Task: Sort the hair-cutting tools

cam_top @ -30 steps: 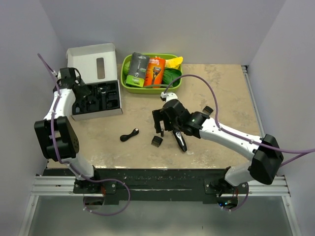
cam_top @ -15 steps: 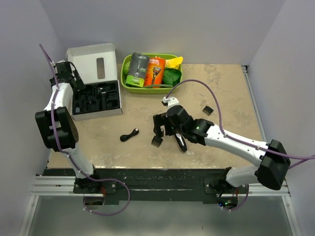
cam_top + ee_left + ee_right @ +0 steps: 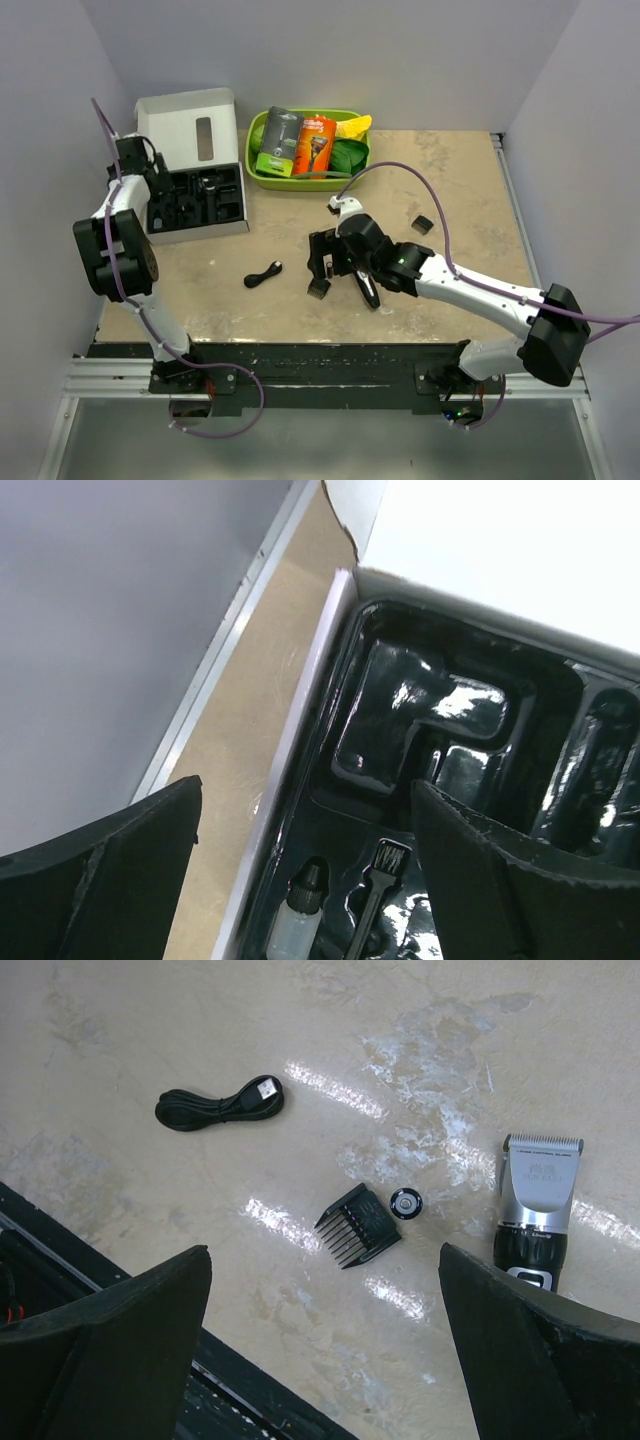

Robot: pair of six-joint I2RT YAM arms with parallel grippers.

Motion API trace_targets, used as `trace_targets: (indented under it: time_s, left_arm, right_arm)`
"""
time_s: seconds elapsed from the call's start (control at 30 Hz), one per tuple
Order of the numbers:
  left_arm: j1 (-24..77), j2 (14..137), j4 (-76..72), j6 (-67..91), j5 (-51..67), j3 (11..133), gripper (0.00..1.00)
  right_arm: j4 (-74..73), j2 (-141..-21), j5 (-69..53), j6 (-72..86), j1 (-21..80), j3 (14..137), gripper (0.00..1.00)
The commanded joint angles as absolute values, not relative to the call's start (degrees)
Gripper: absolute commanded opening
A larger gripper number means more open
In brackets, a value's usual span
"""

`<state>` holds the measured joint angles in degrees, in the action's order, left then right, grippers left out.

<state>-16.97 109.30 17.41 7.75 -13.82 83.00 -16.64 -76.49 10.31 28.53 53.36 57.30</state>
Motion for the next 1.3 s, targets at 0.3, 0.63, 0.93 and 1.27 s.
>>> trace_targets:
  time_s: [0.3,0.63,0.93,1.27]
  left_arm:
    - [-18.46,112.85,10.99,4.40,-10.99,80.77,0.78]
    - [-19.25,114.08,10.02,4.83,-9.14,80.07,0.43]
    - [-19.16,110.75,6.86,6.59,-8.96,73.48,0.27]
    - [-19.25,97.66,6.06,19.05,-13.53,60.84,0.00]
  right_arm:
    - [-14.50,-75.76,9.23,30.23,53.79,55.46,0.98]
    - [-14.41,-75.59,8.79,31.11,54.58,55.11,0.97]
    - [-15.73,-74.62,9.58,32.34,56.42,55.02,0.97]
    - [-20.56,-70.93,10.90,34.10,58.53,56.25,0.96]
